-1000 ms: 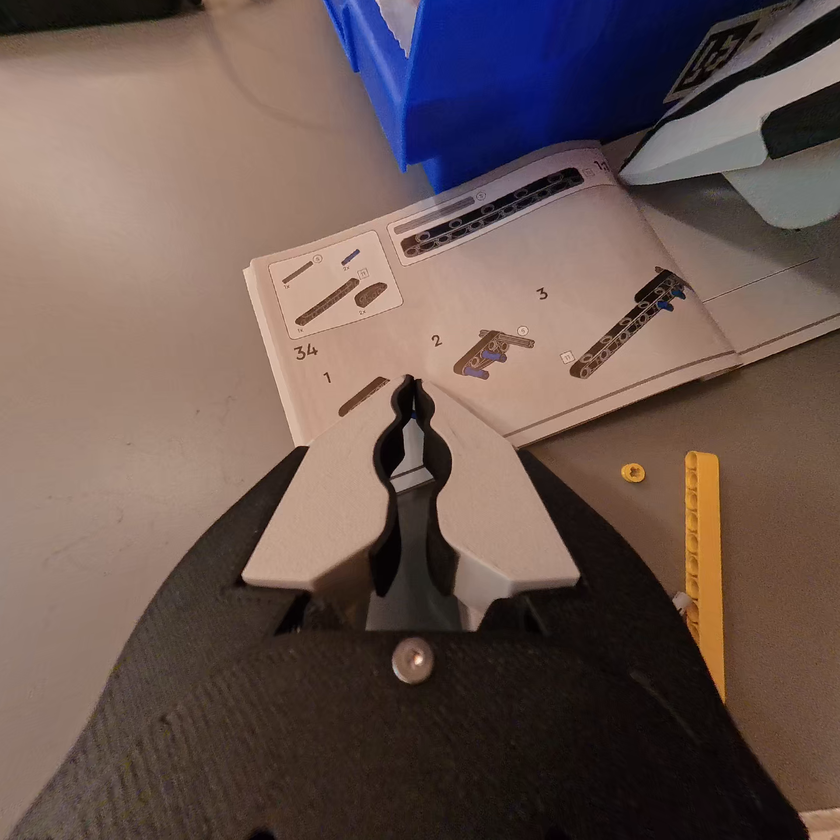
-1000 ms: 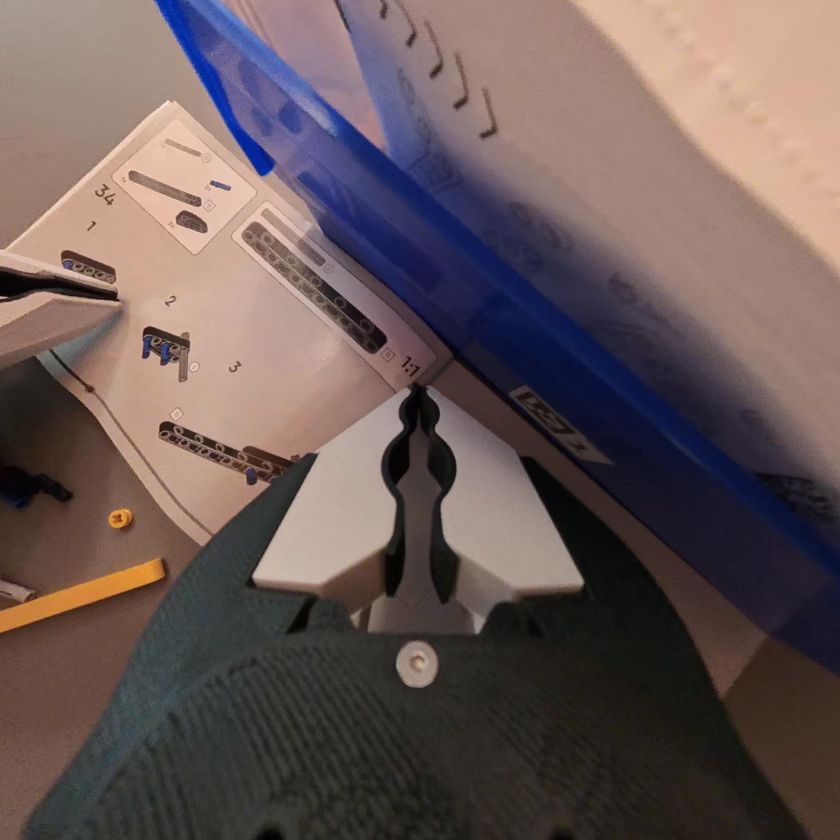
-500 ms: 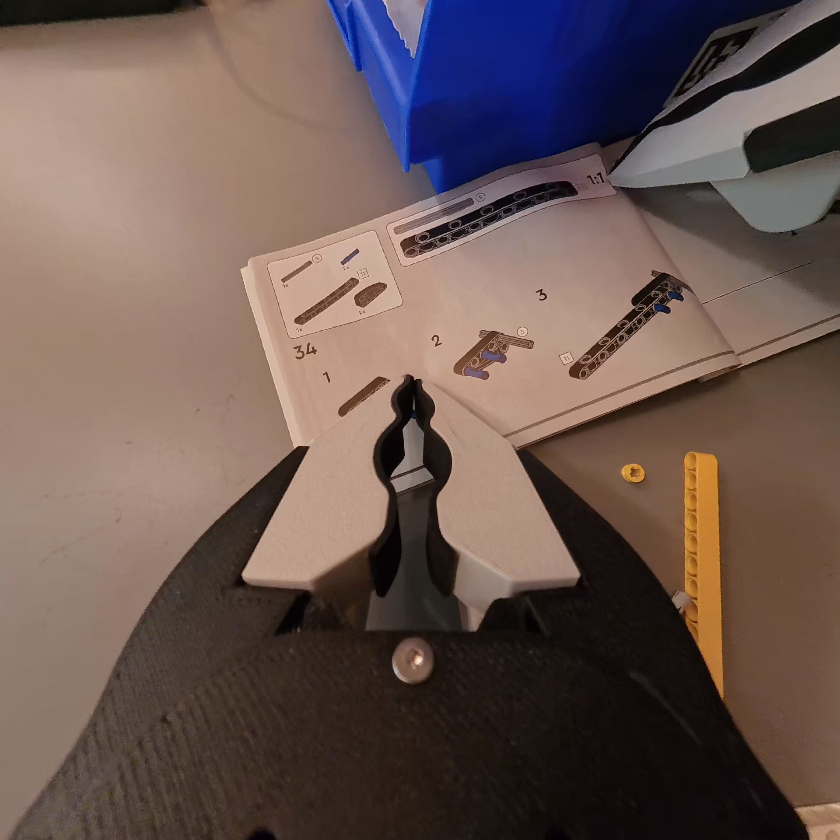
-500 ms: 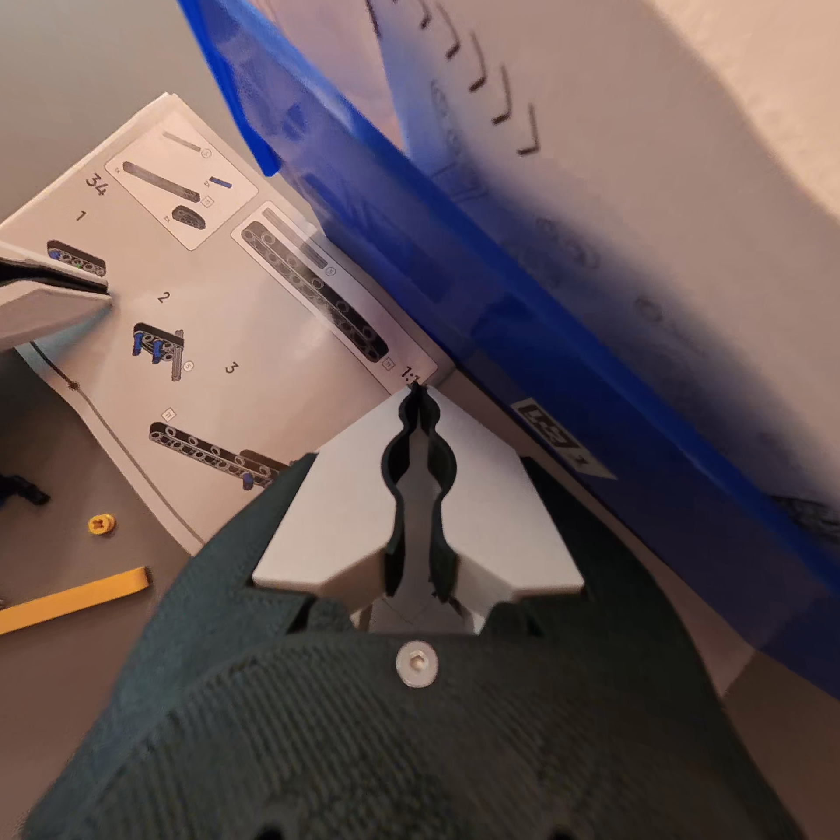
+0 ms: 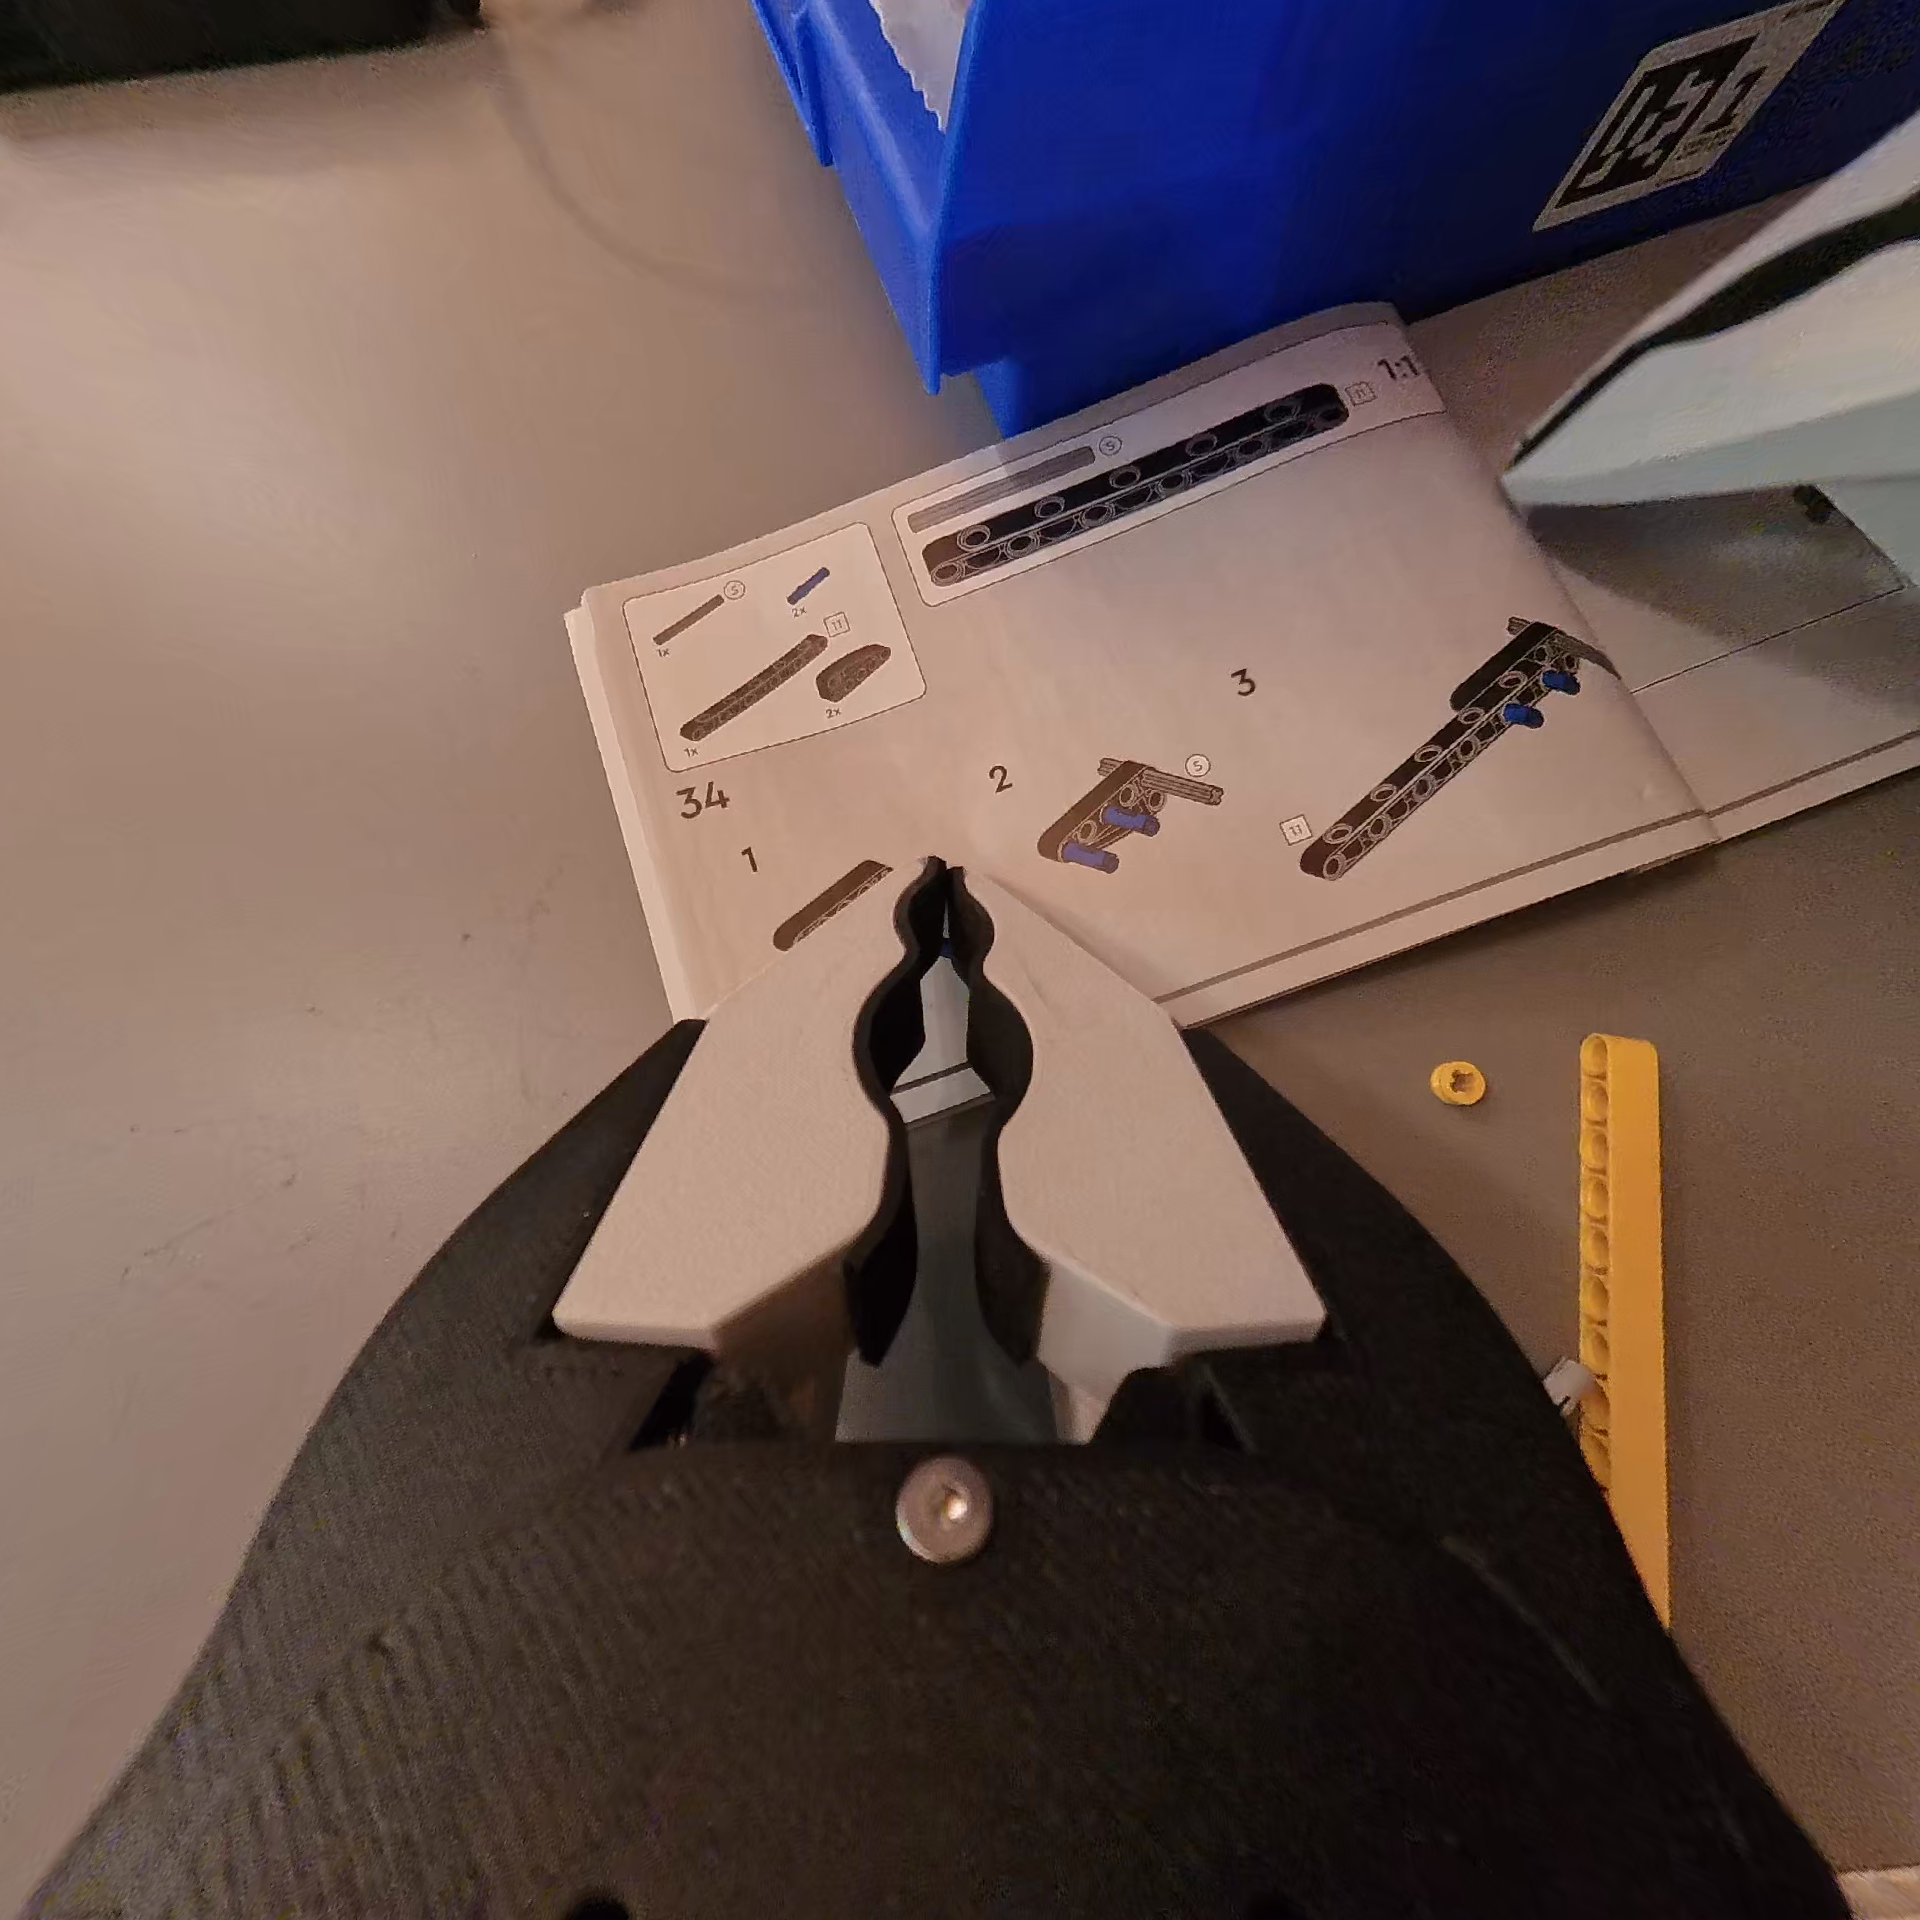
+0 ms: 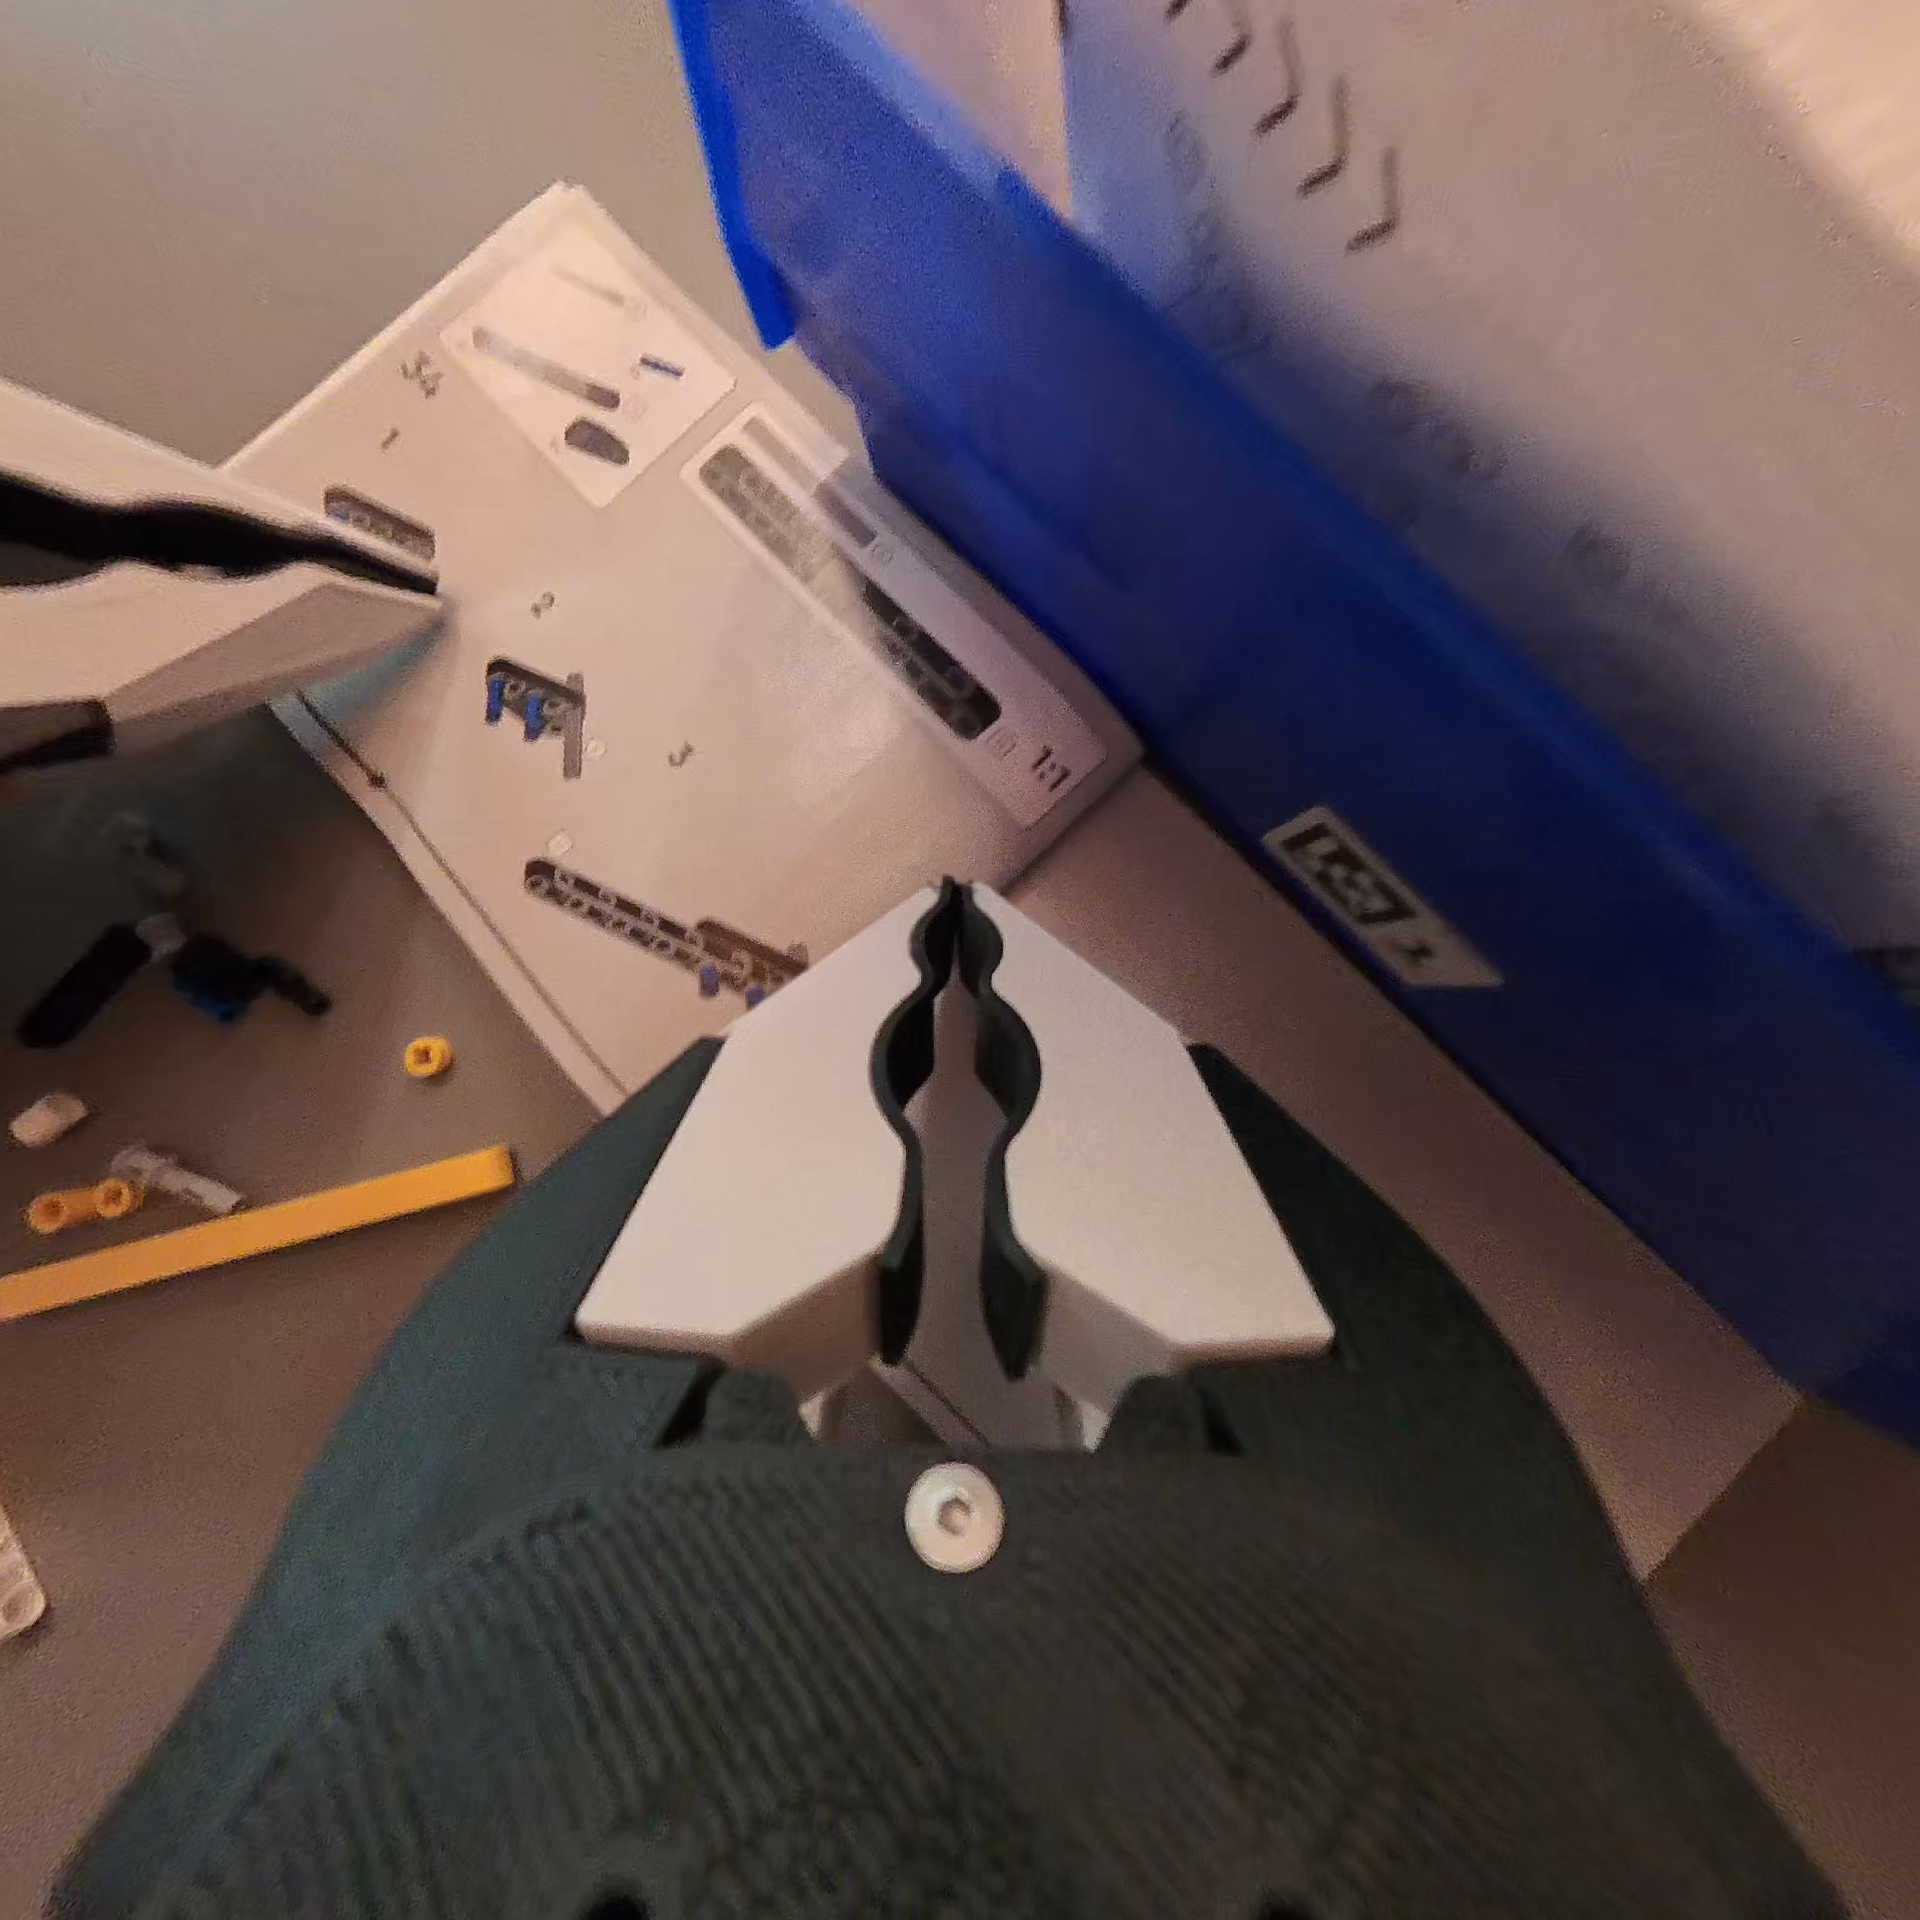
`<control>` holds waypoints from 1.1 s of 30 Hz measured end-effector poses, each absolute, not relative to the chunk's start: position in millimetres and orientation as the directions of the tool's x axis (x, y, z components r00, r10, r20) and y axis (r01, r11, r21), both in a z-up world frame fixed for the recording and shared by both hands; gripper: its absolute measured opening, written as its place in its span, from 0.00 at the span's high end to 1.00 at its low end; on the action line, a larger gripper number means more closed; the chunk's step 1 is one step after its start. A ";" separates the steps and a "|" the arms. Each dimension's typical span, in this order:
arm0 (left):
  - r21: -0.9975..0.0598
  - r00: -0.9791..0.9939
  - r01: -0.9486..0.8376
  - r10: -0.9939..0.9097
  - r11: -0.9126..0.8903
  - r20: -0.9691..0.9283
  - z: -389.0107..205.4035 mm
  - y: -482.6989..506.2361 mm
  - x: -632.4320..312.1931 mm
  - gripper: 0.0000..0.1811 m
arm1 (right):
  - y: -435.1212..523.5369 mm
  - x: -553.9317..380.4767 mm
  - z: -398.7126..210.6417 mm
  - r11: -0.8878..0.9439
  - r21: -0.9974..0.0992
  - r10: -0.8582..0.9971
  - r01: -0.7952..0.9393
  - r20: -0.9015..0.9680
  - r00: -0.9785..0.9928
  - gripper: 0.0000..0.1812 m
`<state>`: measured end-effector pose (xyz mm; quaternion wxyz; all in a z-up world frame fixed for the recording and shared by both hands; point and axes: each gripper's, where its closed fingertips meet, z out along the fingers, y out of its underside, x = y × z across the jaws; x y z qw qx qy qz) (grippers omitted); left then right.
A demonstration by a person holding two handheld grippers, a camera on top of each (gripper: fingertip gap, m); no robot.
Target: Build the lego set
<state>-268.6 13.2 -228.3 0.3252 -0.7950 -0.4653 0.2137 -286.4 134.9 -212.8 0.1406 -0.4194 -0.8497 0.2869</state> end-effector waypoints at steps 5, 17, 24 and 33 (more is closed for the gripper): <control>-0.715 0.476 0.597 0.878 -0.364 -0.049 -228.5 13.7 -268.7 1.00 | 137.0 -279.7 -222.2 0.465 -0.607 0.797 0.644 -0.029 -0.603 1.00; -0.715 0.474 0.598 0.879 -0.362 -0.049 -228.5 13.5 -268.8 1.00 | 127.5 -255.8 -217.7 0.440 -0.611 0.767 0.658 -0.125 -0.629 1.00; -0.716 0.471 0.600 0.881 -0.358 -0.045 -228.4 12.8 -269.2 1.00 | 128.0 -254.9 -223.0 0.507 -0.600 0.760 0.619 -0.028 -0.649 1.00; -0.715 0.474 0.601 0.880 -0.357 -0.041 -228.6 12.7 -268.8 1.00 | 124.4 -236.5 -218.3 0.500 -0.595 0.751 0.630 -0.065 -0.657 1.00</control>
